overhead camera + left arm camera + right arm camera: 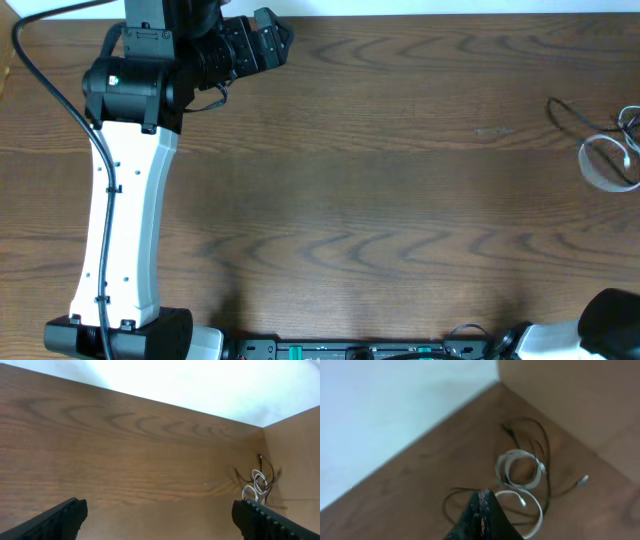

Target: Untangle cables

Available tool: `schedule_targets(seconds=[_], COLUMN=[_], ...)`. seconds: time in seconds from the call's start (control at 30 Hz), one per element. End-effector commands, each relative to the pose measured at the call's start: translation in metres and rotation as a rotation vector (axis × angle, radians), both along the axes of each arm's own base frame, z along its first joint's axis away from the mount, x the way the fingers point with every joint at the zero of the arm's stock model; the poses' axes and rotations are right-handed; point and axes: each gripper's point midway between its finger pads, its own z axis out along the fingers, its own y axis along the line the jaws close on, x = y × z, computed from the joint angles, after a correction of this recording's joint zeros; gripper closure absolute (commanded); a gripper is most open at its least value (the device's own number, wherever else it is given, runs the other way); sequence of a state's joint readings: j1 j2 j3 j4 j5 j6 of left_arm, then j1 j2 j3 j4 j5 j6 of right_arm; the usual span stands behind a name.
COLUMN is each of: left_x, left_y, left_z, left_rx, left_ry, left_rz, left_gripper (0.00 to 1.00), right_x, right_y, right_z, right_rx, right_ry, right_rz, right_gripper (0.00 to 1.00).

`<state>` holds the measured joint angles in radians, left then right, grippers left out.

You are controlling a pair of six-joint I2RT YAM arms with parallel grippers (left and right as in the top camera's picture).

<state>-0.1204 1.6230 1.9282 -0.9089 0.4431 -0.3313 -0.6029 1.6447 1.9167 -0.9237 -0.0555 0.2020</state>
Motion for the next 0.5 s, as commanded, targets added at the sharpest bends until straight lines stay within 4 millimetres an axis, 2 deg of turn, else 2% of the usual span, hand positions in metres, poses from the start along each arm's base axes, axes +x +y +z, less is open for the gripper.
schedule_targets(seconds=[0.0,0.1,0.17,0.27,0.4,0.47], left_x=[0.000,0.000,0.000,0.000,-0.001,-0.002], left_y=[0.004,0.004,0.004,0.004,0.004,0.004], left_z=[0.005,0.004,0.005,0.004,0.004,0.002], left_rx=[0.026,0.027,0.026,0.027,0.027,0.028], left_ry=[-0.026,-0.026,-0.026,-0.026,-0.021,-0.012], left_rz=[0.003,0.002,0.003,0.002,0.002,0.003], left_gripper=[0.03,0.03,0.02,0.03,0.03,0.02], right_x=[-0.009,-0.017,-0.020,-0.019,-0.006,0.005], right_y=[-0.027,-0.043,-0.046,-0.038,-0.017,0.002], right_z=[-0.030,-0.065,-0.085,-0.108,-0.109,-0.106], right_rx=[0.072,0.153,0.196,0.249,0.248,0.247], right_ry=[0.061,0.137,0.186,0.249,0.257,0.238], right_rz=[-0.083,-0.137,-0.144,-0.097,0.053,0.180], right_gripper=[0.99,0.99,0.99,0.86,0.73,0.65])
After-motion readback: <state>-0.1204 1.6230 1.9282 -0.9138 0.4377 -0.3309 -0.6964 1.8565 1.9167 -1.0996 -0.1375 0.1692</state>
